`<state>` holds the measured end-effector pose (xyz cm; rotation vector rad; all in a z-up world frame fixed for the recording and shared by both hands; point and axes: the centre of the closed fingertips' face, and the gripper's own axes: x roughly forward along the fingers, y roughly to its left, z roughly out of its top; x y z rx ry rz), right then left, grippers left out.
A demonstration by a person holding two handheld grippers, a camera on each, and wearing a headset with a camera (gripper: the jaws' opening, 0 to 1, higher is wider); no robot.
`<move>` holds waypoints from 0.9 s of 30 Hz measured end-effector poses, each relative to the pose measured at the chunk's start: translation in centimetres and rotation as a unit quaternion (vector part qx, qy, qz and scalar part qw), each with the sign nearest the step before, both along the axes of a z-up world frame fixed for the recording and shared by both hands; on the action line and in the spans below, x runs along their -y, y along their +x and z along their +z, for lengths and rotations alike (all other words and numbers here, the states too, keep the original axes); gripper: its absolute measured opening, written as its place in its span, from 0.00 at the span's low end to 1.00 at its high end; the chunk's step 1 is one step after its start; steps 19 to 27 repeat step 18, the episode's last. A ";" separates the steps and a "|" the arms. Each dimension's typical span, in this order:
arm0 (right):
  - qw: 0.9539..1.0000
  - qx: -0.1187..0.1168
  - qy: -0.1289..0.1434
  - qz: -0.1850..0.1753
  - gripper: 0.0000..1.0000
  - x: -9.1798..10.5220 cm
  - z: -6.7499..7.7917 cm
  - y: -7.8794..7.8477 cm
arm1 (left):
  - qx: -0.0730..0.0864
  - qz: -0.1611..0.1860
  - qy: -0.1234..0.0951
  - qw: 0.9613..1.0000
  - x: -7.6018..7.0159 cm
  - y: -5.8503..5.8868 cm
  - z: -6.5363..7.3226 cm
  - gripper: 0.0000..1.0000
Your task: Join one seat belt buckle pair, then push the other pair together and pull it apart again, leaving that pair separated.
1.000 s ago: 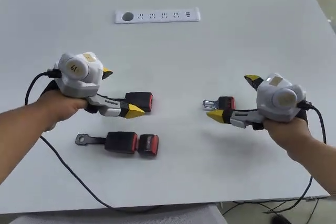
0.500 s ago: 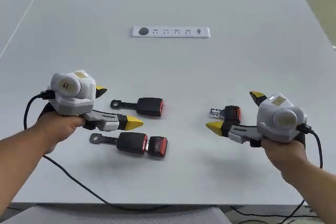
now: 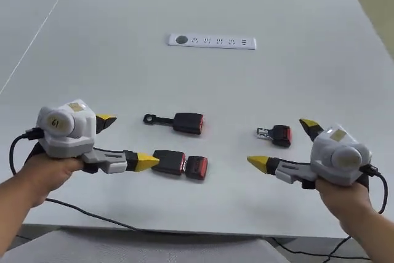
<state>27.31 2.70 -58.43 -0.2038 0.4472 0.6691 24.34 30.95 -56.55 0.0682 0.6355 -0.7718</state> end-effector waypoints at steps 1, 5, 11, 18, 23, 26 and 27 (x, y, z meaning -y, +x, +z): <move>1.000 -0.001 -0.001 -0.002 1.00 0.0 0.1 -0.2 | -0.001 -0.001 0.000 1.000 -0.1 -0.1 0.0 1.00; 1.000 0.001 -0.006 -0.006 1.00 0.1 0.4 -0.8 | 0.004 -0.006 -0.015 1.000 -0.4 -0.8 0.7 1.00; 1.000 0.005 -0.003 -0.009 1.00 -0.3 1.0 -1.9 | 0.010 -0.025 -0.007 1.000 -1.1 -2.1 1.0 1.00; 1.000 0.002 -0.002 -0.008 1.00 -0.4 0.8 -2.5 | 0.014 -0.028 -0.001 1.000 -2.5 -2.3 1.5 1.00; 1.000 0.002 -0.002 -0.008 1.00 -0.4 0.8 -2.5 | 0.014 -0.028 -0.001 1.000 -2.5 -2.3 1.5 1.00; 1.000 0.002 -0.002 -0.008 1.00 -0.4 0.8 -2.5 | 0.014 -0.028 -0.001 1.000 -2.5 -2.3 1.5 1.00; 1.000 0.002 -0.002 -0.008 1.00 -0.4 0.8 -2.5 | 0.014 -0.028 -0.001 1.000 -2.5 -2.3 1.5 1.00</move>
